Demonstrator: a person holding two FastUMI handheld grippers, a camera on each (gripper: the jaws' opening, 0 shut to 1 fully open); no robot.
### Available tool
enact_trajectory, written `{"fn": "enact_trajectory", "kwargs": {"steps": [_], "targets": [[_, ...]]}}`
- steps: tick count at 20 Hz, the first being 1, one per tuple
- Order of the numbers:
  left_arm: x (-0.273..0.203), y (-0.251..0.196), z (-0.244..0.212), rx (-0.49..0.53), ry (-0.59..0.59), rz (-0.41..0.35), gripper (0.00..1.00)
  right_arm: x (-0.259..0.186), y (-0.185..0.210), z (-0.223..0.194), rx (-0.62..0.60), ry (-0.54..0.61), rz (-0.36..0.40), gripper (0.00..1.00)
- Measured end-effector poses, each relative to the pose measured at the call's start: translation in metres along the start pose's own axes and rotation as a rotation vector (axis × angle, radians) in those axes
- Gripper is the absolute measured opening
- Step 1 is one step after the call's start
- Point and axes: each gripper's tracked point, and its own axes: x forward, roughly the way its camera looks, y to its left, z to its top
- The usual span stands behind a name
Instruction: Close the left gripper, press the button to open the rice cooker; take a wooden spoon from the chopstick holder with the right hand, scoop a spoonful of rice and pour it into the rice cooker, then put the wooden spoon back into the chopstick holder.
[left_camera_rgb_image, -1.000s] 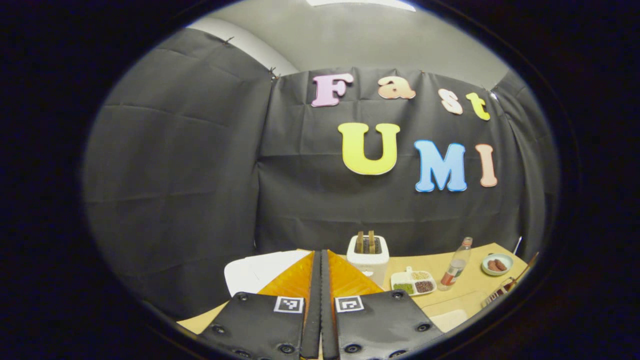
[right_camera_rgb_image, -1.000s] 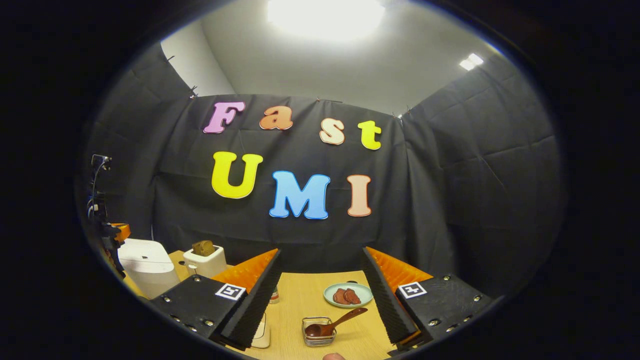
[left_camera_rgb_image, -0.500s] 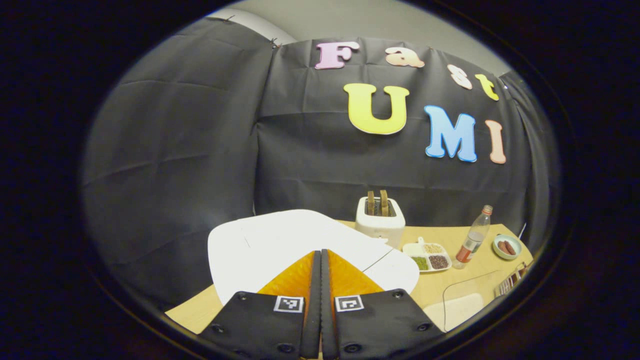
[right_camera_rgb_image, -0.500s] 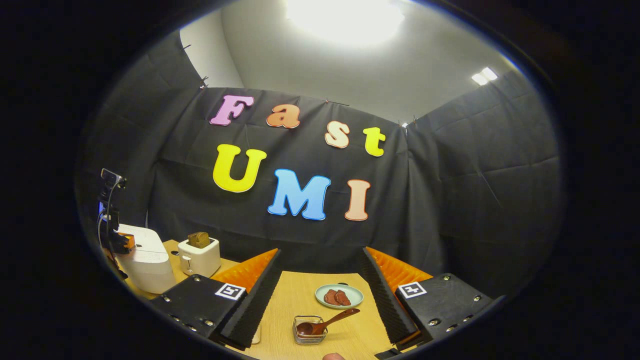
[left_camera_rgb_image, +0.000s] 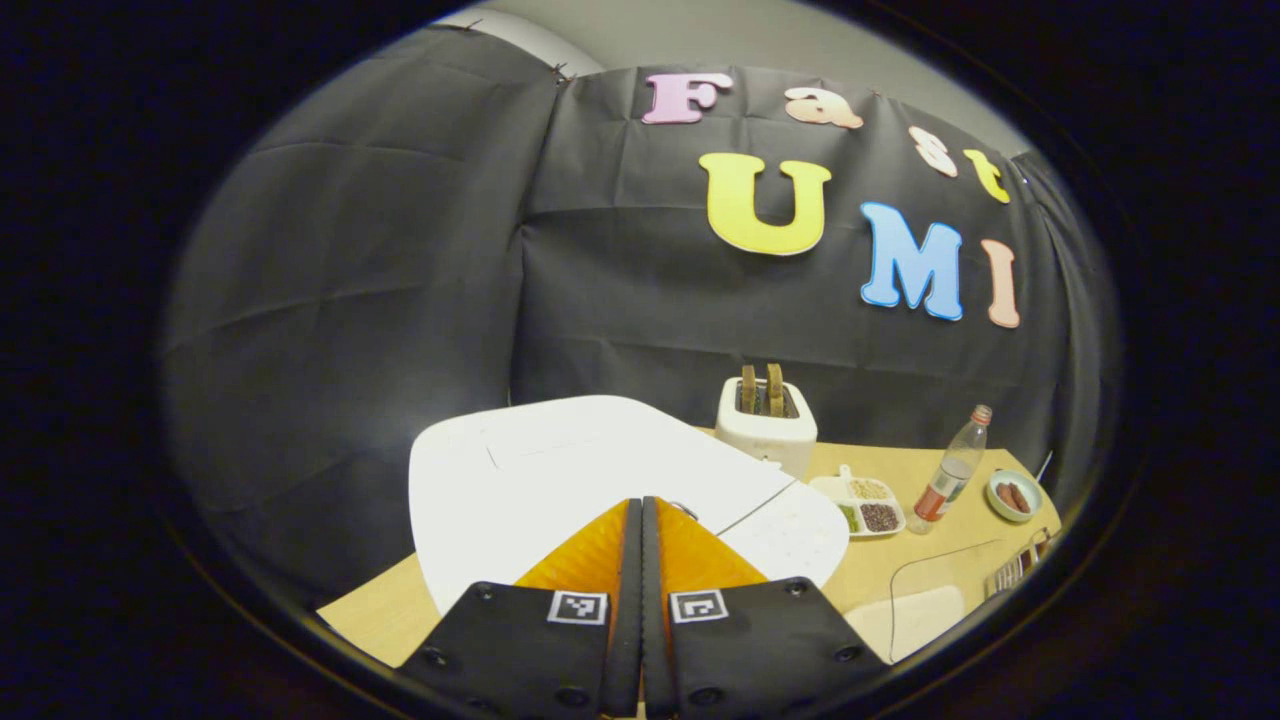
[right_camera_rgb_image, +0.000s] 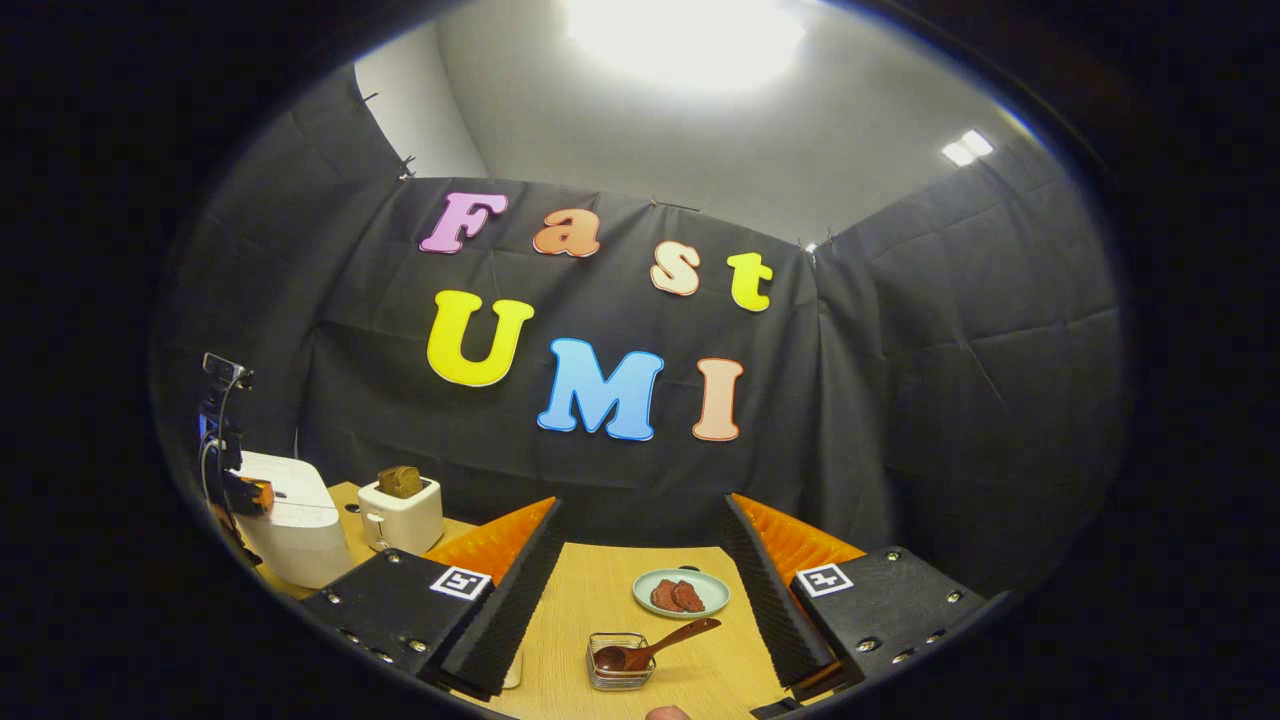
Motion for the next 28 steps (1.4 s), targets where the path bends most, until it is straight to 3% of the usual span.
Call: {"fn": "enact_trajectory", "kwargs": {"steps": [7,12,13,16,17,21,28], "targets": [[-0.038,0.011,0.091,0.027,-0.213,0.09,0.1,0.01,-0.007,-0.007,0.033,0.005,0.033,0.95],[-0.092,-0.01,0.153,0.01,-0.339,0.044,0.09,0.022,-0.015,-0.008,0.063,-0.007,0.062,0.95],[-0.106,-0.016,0.162,-0.002,-0.356,0.034,0.19,0.025,-0.018,-0.01,0.069,-0.005,0.065,0.95],[-0.134,-0.034,0.174,-0.013,-0.396,-0.005,0.7,0.032,-0.027,-0.016,0.084,-0.003,0.067,0.95],[-0.145,-0.038,0.179,-0.005,-0.408,-0.012,0.92,0.037,-0.029,-0.021,0.089,0.005,0.069,0.95],[-0.183,-0.059,0.187,0.034,-0.431,-0.049,0.99,0.056,-0.046,-0.035,0.123,0.023,0.056,0.95],[-0.24,-0.088,0.2,0.048,-0.465,-0.094,0.96,0.089,-0.06,-0.091,0.19,0.118,0.076,0.95]]}}
